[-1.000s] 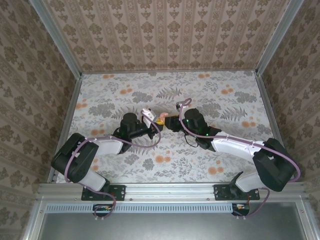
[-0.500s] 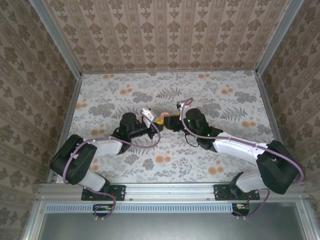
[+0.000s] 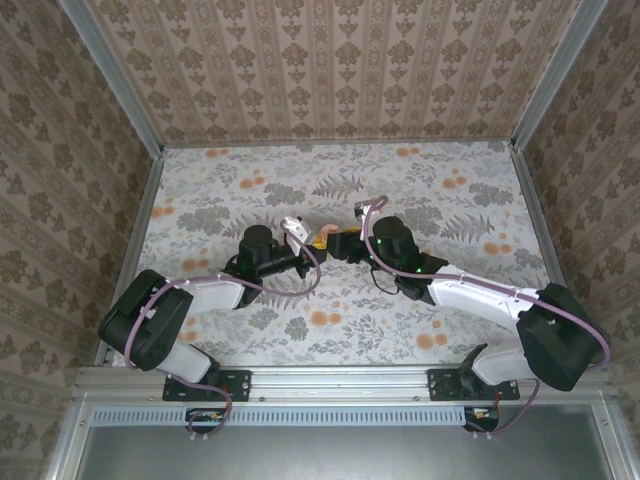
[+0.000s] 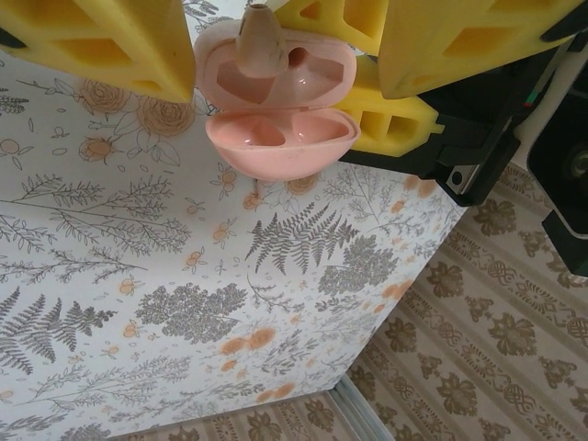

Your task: Insert the wireless bluetooth earbuds into the charging case

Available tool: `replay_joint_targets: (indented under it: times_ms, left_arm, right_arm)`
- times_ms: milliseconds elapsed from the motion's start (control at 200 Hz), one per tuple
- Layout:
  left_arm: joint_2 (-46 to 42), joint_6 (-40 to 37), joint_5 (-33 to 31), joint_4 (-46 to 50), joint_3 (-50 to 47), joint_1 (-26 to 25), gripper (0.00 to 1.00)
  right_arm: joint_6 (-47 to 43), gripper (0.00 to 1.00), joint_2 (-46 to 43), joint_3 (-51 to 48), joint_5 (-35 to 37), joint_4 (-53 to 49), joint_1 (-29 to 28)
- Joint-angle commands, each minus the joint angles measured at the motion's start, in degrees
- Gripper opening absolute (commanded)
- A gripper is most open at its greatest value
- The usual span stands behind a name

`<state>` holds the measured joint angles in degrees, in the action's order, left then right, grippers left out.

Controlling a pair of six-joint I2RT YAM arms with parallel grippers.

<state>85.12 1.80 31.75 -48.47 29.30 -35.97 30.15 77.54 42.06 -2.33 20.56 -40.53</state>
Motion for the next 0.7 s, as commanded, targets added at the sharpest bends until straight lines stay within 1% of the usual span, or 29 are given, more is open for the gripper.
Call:
replay_joint_targets:
  times_ms: [0, 255, 455, 695]
  left_arm:
    - [-1.2, 0.9, 0.9, -1.9, 1.3, -0.2, 0.11]
    - [-1.1, 0.9, 0.8, -1.9, 1.3, -0.2, 0.11]
    - [-1.2, 1.3, 1.0, -2.0, 1.2, 0.1, 0.11]
    - [-1.6, 2.2, 2.9, -1.8, 1.6, 0.5, 0.11]
  right_arm:
    - [-0.5, 0.58, -2.2, 0.6, -0.2, -0.3, -0.2]
    - [-0.6, 0.60, -3.3, 0.7, -0.1, -0.5, -0.2]
    - [-0.9, 0.60, -5.5, 1.4, -1.1, -1.5, 0.4]
    - [-5.3, 0.61, -11.0, 2.8, -6.2, -7.4, 3.5]
